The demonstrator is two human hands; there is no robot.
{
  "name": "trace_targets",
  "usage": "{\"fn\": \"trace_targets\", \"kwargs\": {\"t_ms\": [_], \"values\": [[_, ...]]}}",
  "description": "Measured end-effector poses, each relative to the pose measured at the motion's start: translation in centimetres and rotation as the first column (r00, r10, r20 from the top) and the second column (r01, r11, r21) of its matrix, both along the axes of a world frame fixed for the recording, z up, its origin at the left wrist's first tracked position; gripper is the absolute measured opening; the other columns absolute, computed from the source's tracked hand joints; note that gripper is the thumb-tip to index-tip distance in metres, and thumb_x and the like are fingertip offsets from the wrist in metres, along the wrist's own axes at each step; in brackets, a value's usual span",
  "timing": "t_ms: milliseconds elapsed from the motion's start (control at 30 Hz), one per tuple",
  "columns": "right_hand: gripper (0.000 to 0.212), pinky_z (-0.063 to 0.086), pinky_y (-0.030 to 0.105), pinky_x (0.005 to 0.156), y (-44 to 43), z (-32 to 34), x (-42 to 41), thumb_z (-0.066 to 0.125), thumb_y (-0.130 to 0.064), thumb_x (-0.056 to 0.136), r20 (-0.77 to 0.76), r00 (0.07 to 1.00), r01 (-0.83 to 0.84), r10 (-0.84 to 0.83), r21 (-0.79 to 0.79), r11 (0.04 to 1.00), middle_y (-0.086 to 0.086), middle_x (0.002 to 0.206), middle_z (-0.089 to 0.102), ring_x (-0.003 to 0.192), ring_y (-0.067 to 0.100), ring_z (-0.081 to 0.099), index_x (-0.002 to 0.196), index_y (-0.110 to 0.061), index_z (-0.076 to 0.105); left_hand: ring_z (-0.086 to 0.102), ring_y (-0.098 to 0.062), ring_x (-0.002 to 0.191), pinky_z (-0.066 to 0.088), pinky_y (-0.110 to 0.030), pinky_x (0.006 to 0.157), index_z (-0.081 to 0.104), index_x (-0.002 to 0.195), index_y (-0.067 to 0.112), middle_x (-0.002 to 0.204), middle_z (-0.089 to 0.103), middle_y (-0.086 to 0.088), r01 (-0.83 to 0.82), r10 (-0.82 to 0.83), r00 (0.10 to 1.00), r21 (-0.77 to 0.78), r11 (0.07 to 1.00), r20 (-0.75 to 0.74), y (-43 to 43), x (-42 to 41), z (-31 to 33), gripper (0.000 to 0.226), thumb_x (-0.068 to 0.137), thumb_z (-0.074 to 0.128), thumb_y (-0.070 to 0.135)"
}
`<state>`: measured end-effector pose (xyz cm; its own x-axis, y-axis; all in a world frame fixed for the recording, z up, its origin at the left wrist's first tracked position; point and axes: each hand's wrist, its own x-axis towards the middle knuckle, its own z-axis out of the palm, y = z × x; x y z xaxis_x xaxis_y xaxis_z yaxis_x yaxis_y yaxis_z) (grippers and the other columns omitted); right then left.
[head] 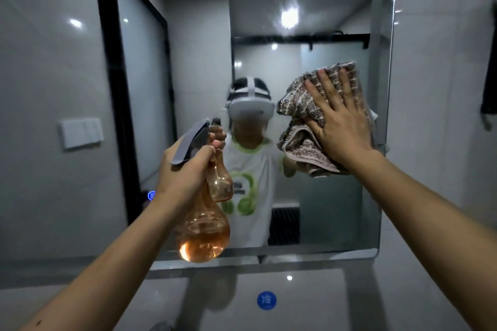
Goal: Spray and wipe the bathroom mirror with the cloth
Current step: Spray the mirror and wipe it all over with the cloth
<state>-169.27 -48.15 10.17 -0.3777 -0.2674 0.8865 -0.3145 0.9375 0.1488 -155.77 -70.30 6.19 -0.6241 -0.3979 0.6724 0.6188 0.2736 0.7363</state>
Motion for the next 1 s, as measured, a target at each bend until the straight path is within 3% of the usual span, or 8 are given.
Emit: {"fn": "trace_targets", "kwargs": {"t_ms": [200,333,467,533,667,767,867,1000], "values": [[0.067,-0.014,0.035,0.113,2.2,-5.4,1.2,0.039,-0.044,0.09,0.123,0.987,-0.082,0.105,-0.181,0.98,-0.002,0.154,-0.004,0.141,0.025,-0.013,0.143,-0.029,0.001,0.066,-0.023,0.096,0.051,-0.044,0.093,0.071,0.091,0.021,0.09,0.072,-0.003,0.062,-0.065,0.995,0.046,0.997,0.073,1.0,-0.3,-1.0,0.019,0.078,0.064,0.009],[0.067,-0.003,0.034,0.113,2.1,-11.6,3.5,0.023,-0.051,0.083,0.279,0.956,-0.063,0.092,-0.11,0.992,0.004,0.153,0.018,0.14,0.028,0.001,0.143,-0.022,0.021,0.066,-0.013,0.087,0.05,-0.037,0.087,0.073,0.088,0.021,0.087,0.072,0.002,0.073,-0.077,0.989,0.041,0.997,0.122,2.3,1.0,-2.1,0.019,0.072,0.063,0.018],[0.057,-0.001,0.034,0.116,2.1,-16.4,7.1,0.027,-0.05,0.094,0.618,0.779,-0.12,0.107,-0.02,0.993,-0.01,0.155,0.002,0.142,0.016,-0.011,0.146,-0.029,0.014,0.06,-0.016,0.083,0.047,-0.033,0.077,0.07,0.094,0.011,0.091,0.069,-0.015,0.088,-0.083,0.985,-0.024,0.996,0.152,3.2,4.2,-4.4,0.013,0.082,0.063,0.011],[0.057,0.002,0.034,0.116,2.2,-17.7,8.9,0.03,-0.049,0.095,0.705,0.699,-0.133,0.119,-0.034,0.99,-0.01,0.155,0.003,0.143,0.015,-0.009,0.146,-0.028,0.014,0.059,-0.015,0.08,0.043,-0.033,0.074,0.071,0.087,0.017,0.083,0.068,-0.011,0.097,-0.091,0.981,-0.029,0.995,0.173,3.3,6.2,-5.8,0.01,0.082,0.064,0.011],[0.059,0.001,0.031,0.115,1.9,-18.6,11.9,0.029,-0.051,0.094,0.765,0.633,-0.127,0.116,-0.046,0.991,-0.009,0.155,0.004,0.143,0.015,-0.005,0.146,-0.027,0.014,0.064,-0.019,0.087,0.047,-0.036,0.084,0.065,0.081,0.03,0.084,0.068,-0.002,0.065,-0.056,0.979,-0.04,0.997,0.197,2.2,10.3,-7.5,0.016,0.081,0.062,0.014],[0.059,0.0,0.032,0.115,1.6,-17.9,13.8,0.03,-0.05,0.094,0.755,0.646,-0.118,0.111,-0.046,0.992,-0.007,0.156,0.005,0.143,0.016,-0.005,0.146,-0.026,0.015,0.064,-0.034,0.093,0.049,-0.049,0.088,0.063,0.08,0.034,0.092,0.068,-0.017,0.024,-0.006,0.981,-0.093,0.995,0.194,1.4,12.7,-8.1,0.014,0.068,0.059,0.041],[0.06,0.002,0.036,0.116,1.6,-17.0,16.3,0.031,-0.051,0.094,0.752,0.652,-0.097,0.1,-0.049,0.994,-0.007,0.156,0.005,0.143,0.016,-0.005,0.146,-0.026,0.014,0.063,-0.033,0.091,0.048,-0.051,0.09,0.061,0.079,0.032,0.098,0.066,-0.025,0.022,-0.002,0.982,-0.103,0.994,0.19,0.8,15.0,-8.3,0.006,0.074,0.058,0.033],[0.062,0.005,0.039,0.117,1.9,-16.5,20.6,0.029,-0.053,0.093,0.744,0.664,-0.048,0.07,-0.052,0.998,-0.007,0.156,0.004,0.143,0.016,-0.006,0.146,-0.028,0.013,0.062,-0.015,0.088,0.048,-0.036,0.083,0.06,0.08,0.036,0.088,0.068,0.001,0.107,-0.089,0.979,-0.085,0.991,0.186,0.5,18.2,-9.0,0.012,0.08,0.059,0.023]]}}
